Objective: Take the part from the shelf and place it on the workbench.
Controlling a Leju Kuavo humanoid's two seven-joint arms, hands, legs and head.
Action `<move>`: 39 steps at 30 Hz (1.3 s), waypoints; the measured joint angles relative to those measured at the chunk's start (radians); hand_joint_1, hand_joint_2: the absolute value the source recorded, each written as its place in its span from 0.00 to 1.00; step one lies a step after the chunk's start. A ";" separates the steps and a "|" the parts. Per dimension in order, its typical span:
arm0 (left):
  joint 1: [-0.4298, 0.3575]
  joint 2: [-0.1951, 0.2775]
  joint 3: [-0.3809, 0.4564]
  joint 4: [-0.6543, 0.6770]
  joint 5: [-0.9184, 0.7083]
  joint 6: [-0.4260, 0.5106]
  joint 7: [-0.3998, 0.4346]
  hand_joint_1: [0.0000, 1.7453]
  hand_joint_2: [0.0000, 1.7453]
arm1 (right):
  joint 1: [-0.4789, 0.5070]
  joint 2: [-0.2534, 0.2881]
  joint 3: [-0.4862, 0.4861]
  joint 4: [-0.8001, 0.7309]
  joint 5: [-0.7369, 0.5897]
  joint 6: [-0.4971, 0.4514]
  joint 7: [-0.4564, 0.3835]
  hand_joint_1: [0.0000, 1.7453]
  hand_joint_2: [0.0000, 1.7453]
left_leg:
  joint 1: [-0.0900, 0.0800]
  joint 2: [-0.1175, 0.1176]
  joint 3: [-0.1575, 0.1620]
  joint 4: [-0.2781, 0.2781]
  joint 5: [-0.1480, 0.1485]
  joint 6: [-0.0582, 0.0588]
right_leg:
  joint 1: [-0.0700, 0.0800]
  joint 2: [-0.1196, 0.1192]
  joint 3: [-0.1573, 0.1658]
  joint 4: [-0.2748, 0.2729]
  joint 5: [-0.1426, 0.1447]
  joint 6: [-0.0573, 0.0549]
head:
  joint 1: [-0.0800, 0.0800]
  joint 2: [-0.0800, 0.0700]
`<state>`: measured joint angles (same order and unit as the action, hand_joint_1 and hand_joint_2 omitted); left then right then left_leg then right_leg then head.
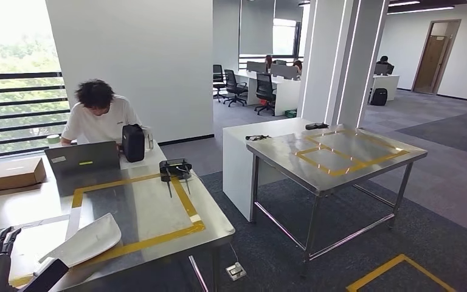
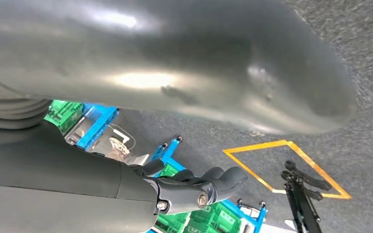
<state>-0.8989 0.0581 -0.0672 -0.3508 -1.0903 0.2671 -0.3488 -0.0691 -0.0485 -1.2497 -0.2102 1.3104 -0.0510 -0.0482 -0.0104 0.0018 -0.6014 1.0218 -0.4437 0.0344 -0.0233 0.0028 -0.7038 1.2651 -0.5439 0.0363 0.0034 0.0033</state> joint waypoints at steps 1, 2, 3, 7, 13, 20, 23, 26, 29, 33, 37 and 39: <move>0.001 0.000 0.000 0.000 0.000 0.000 0.000 0.00 1.00 | 0.000 0.000 0.000 0.000 0.000 0.000 -0.001 0.00 0.00 | -0.001 0.000 -0.008 0.004 0.004 -0.002 | 0.002 0.000 0.048 -0.066 0.022 -0.005 | 0.000 0.000; 0.002 0.000 0.000 -0.001 0.000 0.000 -0.001 0.00 1.00 | -0.001 -0.002 0.000 0.000 0.000 0.000 -0.002 0.00 0.00 | -0.001 0.000 -0.015 0.008 0.008 -0.006 | 0.005 0.000 0.095 -0.135 0.034 -0.011 | 0.001 0.000; 0.002 0.001 0.001 -0.002 0.000 0.000 -0.001 0.00 1.00 | -0.002 -0.002 0.000 0.000 0.000 0.000 -0.003 0.00 0.00 | -0.002 0.001 -0.019 0.010 0.012 -0.010 | 0.010 0.000 0.128 -0.187 0.044 -0.017 | 0.000 0.000; 0.002 0.002 0.001 -0.004 0.000 0.000 -0.004 0.00 1.00 | -0.002 -0.004 0.000 0.000 -0.001 0.000 -0.002 0.00 0.00 | -0.003 0.001 -0.026 0.009 0.027 -0.033 | 0.014 0.000 0.142 -0.237 0.057 -0.041 | -0.001 0.000; 0.006 0.006 0.001 -0.001 0.000 -0.002 -0.006 0.00 0.75 | 0.000 -0.001 0.000 0.000 -0.011 -0.001 0.001 0.00 0.00 | 0.010 -0.003 -0.113 0.262 -0.141 -0.066 | 0.005 -0.003 0.100 -0.247 0.102 -0.062 | -0.008 0.000; 0.004 0.001 0.001 -0.003 -0.004 -0.002 -0.009 0.00 0.00 | -0.001 0.004 0.000 0.000 -0.015 -0.008 0.012 0.00 0.00 | 0.009 -0.006 0.083 -0.003 -0.076 -0.052 | 0.003 -0.003 0.060 -0.240 0.137 -0.034 | -0.007 0.000; 0.003 -0.004 0.001 -0.003 -0.013 -0.003 -0.015 0.00 0.00 | 0.000 0.004 0.000 0.000 -0.015 -0.013 0.014 0.00 0.00 | 0.006 -0.006 0.076 -0.010 -0.067 -0.040 | 0.004 -0.002 0.057 -0.246 0.140 -0.044 | -0.005 0.000; 0.002 -0.005 0.001 -0.003 -0.018 -0.004 -0.016 0.00 0.00 | 0.000 0.004 0.000 0.000 -0.015 -0.016 0.014 0.00 0.00 | 0.004 -0.006 0.068 -0.009 -0.057 -0.031 | 0.003 -0.001 0.054 -0.258 0.162 -0.036 | -0.003 0.000; 0.002 -0.007 0.001 -0.003 -0.020 -0.004 -0.012 0.00 0.25 | 0.000 0.004 0.000 0.000 -0.012 -0.016 0.017 0.00 0.00 | 0.004 -0.006 0.061 -0.007 -0.051 -0.027 | 0.003 -0.001 0.053 -0.266 0.174 -0.024 | -0.002 0.000; 0.003 -0.011 0.001 -0.003 -0.024 0.003 -0.004 0.00 1.00 | 0.001 0.004 0.000 0.000 -0.009 -0.016 0.018 0.00 0.00 | 0.003 -0.006 0.059 -0.006 -0.050 -0.026 | 0.002 0.000 0.052 -0.268 0.179 -0.018 | -0.002 0.000; 0.004 -0.015 0.001 -0.003 -0.030 0.019 0.003 0.00 1.00 | 0.000 0.004 0.000 0.000 -0.010 -0.015 0.020 0.00 0.00 | 0.003 -0.006 0.058 -0.006 -0.050 -0.027 | 0.002 0.000 0.051 -0.267 0.179 -0.018 | -0.002 0.000; 0.004 -0.018 0.001 -0.003 -0.031 0.024 0.004 0.00 1.00 | 0.000 0.004 0.000 0.000 -0.010 -0.015 0.023 0.00 0.25 | 0.003 -0.006 0.057 -0.006 -0.050 -0.027 | 0.003 0.000 0.049 -0.267 0.179 -0.018 | -0.002 0.000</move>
<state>-0.8947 0.0403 -0.0660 -0.3540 -1.1213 0.2908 -0.3443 -0.0688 -0.0443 -1.2497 -0.2102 1.3000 -0.0658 -0.0251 -0.0074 -0.0043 -0.5447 1.0161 -0.4932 0.0075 -0.0207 0.0030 -0.6543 0.9983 -0.3651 0.0188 0.0010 0.0031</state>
